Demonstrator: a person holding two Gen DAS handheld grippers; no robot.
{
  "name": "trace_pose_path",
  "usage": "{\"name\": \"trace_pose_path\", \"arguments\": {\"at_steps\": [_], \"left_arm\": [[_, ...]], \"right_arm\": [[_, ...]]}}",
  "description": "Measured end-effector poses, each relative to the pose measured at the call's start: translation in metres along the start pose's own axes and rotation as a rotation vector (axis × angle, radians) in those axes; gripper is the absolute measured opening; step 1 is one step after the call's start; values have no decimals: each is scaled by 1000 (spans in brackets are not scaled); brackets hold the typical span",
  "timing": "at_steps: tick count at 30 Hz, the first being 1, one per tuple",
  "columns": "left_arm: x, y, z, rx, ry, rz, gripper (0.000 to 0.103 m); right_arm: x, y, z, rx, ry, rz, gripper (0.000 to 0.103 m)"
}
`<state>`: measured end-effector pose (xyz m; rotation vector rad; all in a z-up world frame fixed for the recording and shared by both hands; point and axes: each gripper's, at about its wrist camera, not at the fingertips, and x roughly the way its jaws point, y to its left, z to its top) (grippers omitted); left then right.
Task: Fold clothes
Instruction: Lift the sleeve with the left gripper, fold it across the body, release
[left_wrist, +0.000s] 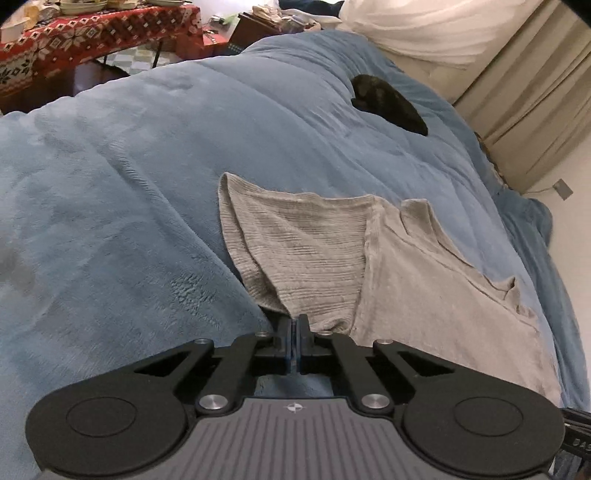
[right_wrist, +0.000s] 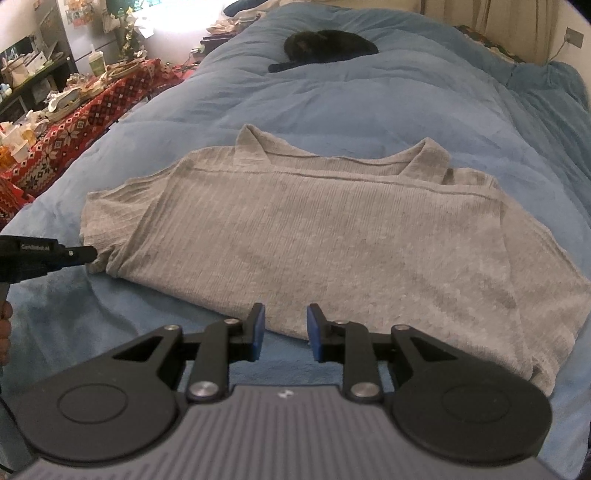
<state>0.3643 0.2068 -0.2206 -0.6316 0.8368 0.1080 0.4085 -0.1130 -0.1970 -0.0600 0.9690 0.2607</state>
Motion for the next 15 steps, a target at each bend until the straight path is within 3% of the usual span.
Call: {"name": "trace_pose_path", "arguments": {"at_steps": [5, 7, 10, 12, 14, 15], "left_arm": [[-15, -1, 4, -63, -11, -28, 2], [-11, -4, 4, -42, 8, -25, 3], [1, 1, 0, -34, 43, 16, 9], [3, 11, 2, -81, 22, 16, 16], [3, 20, 5, -131, -13, 1, 30], [3, 23, 7, -147, -24, -8, 31]], "right_arm": [[0, 1, -4, -5, 11, 12, 29], [0, 0, -6, 6, 15, 13, 29], [0, 0, -7, 23, 21, 16, 29], [0, 0, -8, 25, 23, 19, 30], [-1, -1, -9, 23, 25, 20, 30], [-1, -1, -10, 22, 27, 21, 30]]}}
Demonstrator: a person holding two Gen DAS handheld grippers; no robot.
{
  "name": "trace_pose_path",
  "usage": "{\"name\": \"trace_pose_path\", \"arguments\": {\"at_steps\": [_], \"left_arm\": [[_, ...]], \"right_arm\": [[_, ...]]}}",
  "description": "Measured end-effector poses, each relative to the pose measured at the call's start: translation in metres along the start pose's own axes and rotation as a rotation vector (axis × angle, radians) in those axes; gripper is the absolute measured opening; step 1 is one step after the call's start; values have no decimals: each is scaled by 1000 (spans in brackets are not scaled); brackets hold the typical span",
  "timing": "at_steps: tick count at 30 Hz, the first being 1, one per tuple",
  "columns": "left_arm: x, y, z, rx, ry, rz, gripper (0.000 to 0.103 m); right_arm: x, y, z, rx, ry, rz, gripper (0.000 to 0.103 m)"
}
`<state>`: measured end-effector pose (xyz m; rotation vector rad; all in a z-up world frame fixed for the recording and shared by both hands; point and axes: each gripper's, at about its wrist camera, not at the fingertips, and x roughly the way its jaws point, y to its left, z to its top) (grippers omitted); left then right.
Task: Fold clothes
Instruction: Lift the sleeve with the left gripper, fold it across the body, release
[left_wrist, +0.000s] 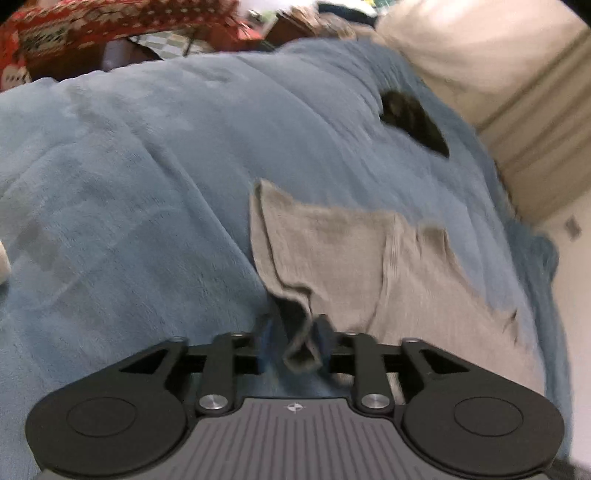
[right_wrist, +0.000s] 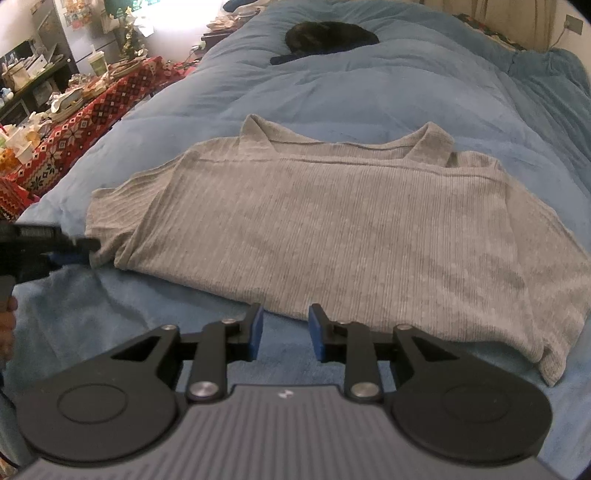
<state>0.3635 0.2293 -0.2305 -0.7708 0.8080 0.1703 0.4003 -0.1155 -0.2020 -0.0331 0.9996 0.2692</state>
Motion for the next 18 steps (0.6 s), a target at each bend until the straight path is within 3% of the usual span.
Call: {"name": "trace_pose_path", "arguments": {"at_steps": [6, 7, 8, 10, 13, 18], "left_arm": [[8, 11, 6, -70, 4, -61, 31], [6, 11, 6, -74, -1, -70, 24], [4, 9, 7, -73, -8, -78, 6], [0, 4, 9, -62, -23, -86, 3], [-9, -15, 14, 1, -46, -93, 2], [-19, -79, 23, 203, -67, -139, 2]], "right_arm": [[0, -2, -1, 12, 5, -2, 30], [-1, -2, -1, 13, 4, -2, 30], [-1, -1, -1, 13, 3, -3, 30], [0, -1, -1, 11, 3, -4, 30], [-1, -4, -1, 22, -6, -6, 30], [-7, -16, -1, 58, -25, -21, 30]]}}
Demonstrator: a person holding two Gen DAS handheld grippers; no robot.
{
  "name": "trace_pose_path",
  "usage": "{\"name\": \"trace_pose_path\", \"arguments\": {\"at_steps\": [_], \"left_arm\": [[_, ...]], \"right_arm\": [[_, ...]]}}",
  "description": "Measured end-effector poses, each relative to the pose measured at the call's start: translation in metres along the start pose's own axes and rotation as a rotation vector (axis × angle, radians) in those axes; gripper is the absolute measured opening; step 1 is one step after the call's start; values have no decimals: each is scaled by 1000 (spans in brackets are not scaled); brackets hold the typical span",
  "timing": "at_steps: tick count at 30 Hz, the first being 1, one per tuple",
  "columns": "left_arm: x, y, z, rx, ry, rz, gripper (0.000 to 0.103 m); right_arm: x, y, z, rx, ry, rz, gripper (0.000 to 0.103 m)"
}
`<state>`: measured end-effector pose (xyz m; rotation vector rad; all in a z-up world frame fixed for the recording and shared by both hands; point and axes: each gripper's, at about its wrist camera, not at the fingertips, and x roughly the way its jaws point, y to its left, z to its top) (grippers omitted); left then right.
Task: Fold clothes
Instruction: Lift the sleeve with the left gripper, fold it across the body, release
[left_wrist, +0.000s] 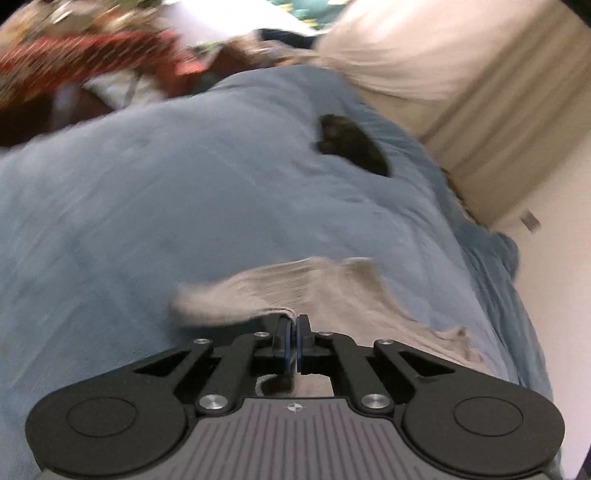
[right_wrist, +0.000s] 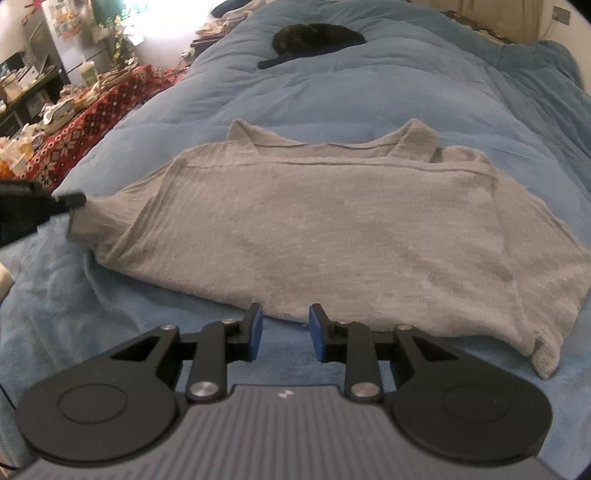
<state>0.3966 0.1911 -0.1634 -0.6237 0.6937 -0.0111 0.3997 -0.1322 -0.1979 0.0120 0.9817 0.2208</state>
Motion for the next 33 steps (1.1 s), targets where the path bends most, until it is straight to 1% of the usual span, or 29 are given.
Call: {"name": "trace_pose_path", "arguments": {"at_steps": [3, 8, 10, 12, 14, 17, 21, 23, 27, 33], "left_arm": [[7, -44, 10, 142, 0, -47, 3], [37, -120, 0, 389, 40, -111, 3], [54, -140, -12, 451, 70, -138, 3], [79, -157, -26, 486, 115, -173, 3], [99, -169, -38, 507, 151, -193, 3], [121, -180, -53, 514, 188, -203, 3], [131, -181, -59, 494, 215, -191, 3], [130, -180, -57, 476, 210, -188, 3], [106, -184, -46, 478, 159, -207, 3], [84, -182, -44, 466, 164, -237, 3]], "right_arm": [[-8, -16, -1, 43, -20, -15, 30], [-22, -46, -6, 121, -52, -41, 31], [-27, -59, -11, 153, -61, -55, 31], [-30, -70, -15, 175, -65, -70, 31], [-32, -79, -19, 192, -68, -85, 31], [-35, -90, -25, 208, -70, -99, 31], [-36, -98, -31, 220, -68, -110, 31], [-36, -100, -33, 228, -66, -110, 31], [-36, -96, -34, 224, -64, -103, 31], [-32, -91, -28, 220, -70, -96, 31]]}}
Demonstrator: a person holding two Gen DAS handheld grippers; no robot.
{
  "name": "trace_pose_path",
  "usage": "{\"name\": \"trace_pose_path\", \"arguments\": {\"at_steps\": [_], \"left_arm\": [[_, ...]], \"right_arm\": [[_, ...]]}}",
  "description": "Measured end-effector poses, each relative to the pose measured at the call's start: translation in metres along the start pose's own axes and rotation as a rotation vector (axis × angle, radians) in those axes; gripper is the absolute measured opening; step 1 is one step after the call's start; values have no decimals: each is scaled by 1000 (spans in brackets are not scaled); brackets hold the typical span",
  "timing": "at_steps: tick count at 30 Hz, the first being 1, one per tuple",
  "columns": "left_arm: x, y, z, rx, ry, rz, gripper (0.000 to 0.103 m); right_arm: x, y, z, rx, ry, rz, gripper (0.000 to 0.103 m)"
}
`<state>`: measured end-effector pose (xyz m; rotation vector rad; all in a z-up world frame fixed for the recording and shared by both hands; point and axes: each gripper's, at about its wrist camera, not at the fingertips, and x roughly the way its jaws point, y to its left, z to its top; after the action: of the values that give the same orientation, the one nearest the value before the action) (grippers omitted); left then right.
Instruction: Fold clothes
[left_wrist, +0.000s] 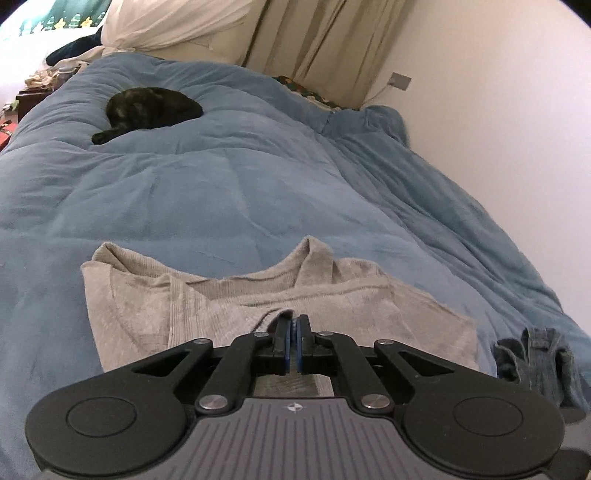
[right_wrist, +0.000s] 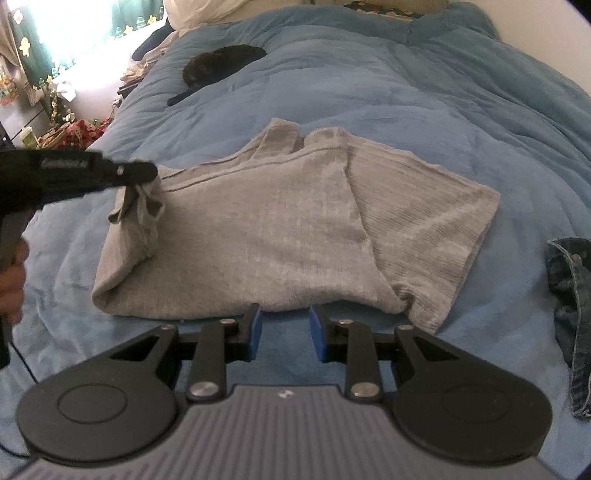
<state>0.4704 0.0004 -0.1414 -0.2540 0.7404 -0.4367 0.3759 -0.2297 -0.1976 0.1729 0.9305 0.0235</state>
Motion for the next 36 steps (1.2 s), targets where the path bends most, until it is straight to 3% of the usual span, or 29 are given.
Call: {"name": "trace_pose_path", "arguments": {"at_steps": [7, 13, 21, 25, 31, 36], "left_arm": [[11, 2, -10, -41, 23, -42, 3], [53, 15, -30, -92, 168, -100, 6], [29, 4, -38, -124, 130, -160, 15], [-1, 4, -43, -130, 93, -109, 15], [-21, 26, -58, -63, 119, 39, 15], [-28, 45, -63, -4, 114, 121, 15]], "right_arm": [[4, 4, 5, -11, -7, -9, 31], [5, 6, 8, -20, -9, -15, 32], [8, 1, 11, -14, -9, -24, 33], [8, 7, 21, -38, -36, 8, 33], [30, 33, 37, -142, -25, 89, 36], [52, 45, 46, -53, 1, 166, 36]]}}
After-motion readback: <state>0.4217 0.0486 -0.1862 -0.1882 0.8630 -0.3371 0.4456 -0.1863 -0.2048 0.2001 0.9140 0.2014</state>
